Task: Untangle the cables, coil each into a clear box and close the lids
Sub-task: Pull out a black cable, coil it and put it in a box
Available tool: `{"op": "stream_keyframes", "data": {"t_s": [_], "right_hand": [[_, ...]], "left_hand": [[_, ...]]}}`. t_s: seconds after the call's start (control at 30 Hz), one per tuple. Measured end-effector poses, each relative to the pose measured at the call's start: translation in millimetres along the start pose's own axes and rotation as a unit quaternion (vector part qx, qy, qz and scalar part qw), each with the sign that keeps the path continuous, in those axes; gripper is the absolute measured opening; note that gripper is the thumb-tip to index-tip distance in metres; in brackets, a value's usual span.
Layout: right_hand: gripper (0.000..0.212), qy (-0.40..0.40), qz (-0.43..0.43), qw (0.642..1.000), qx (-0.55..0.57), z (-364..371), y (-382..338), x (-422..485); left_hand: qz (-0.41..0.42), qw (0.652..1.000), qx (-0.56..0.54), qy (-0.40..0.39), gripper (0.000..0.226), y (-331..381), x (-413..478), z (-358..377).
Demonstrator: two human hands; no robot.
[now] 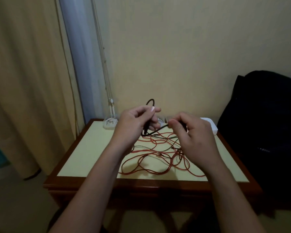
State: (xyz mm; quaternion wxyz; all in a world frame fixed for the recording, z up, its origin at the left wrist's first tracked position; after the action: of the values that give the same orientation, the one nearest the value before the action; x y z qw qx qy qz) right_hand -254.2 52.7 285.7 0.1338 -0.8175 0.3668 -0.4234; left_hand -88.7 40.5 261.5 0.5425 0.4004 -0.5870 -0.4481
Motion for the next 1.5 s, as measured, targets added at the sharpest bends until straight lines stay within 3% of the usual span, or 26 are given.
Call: {"op": "stream_keyframes", "data": {"t_s": [0.17,0.33,0.43,0.57,0.87,1.07,1.27,1.4,1.5], "right_hand": [[0.025,0.032,0.039,0.997,0.055,0,9,10],[0.026,0.076,0.068,0.991,0.081,2,16,11],[0.031,0.020,0.078,0.986,0.147,12,16,10],[0.028,-0.041,0.075,0.975,0.203,26,15,5],[0.027,-0.036,0.105,0.978,0.176,18,21,2],[0.015,0.025,0.148,0.983,0.105,-25,59,-7],[0.011,0.096,0.146,0.981,0.079,-43,79,-15],[0.010,0.102,0.143,0.984,0.038,-38,74,-16],[0.014,0.084,0.113,0.988,-0.057,-30,64,-14]], "left_hand": [[-0.067,0.984,-0.092,-0.135,0.028,-17,-10,38],[-0.121,0.949,-0.258,-0.137,0.032,-25,-13,43],[-0.151,0.911,-0.345,-0.171,0.028,-25,-19,48],[-0.169,0.908,-0.340,-0.175,0.026,-31,-21,47],[-0.125,0.913,-0.374,-0.098,0.023,-36,-18,32],[-0.082,0.886,-0.456,-0.003,0.028,-23,-18,-19],[-0.023,0.832,-0.552,0.056,0.033,-16,-17,-48],[0.007,0.847,-0.523,0.095,0.039,-15,-16,-54],[0.022,0.883,-0.455,0.115,0.039,-15,-14,-58]]}}
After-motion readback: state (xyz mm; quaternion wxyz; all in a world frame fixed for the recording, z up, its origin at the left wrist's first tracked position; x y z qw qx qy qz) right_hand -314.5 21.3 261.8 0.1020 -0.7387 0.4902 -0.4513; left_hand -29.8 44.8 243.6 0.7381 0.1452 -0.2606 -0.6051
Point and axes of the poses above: each hand's wrist, its own x-axis towards the middle knuckle, its own z-axis out of the palm, y = z × x, the point moved 9 cm from there along x, towards the middle knuckle, and after that the axes turned 10 degrees about -y, right-handed, at the moved point
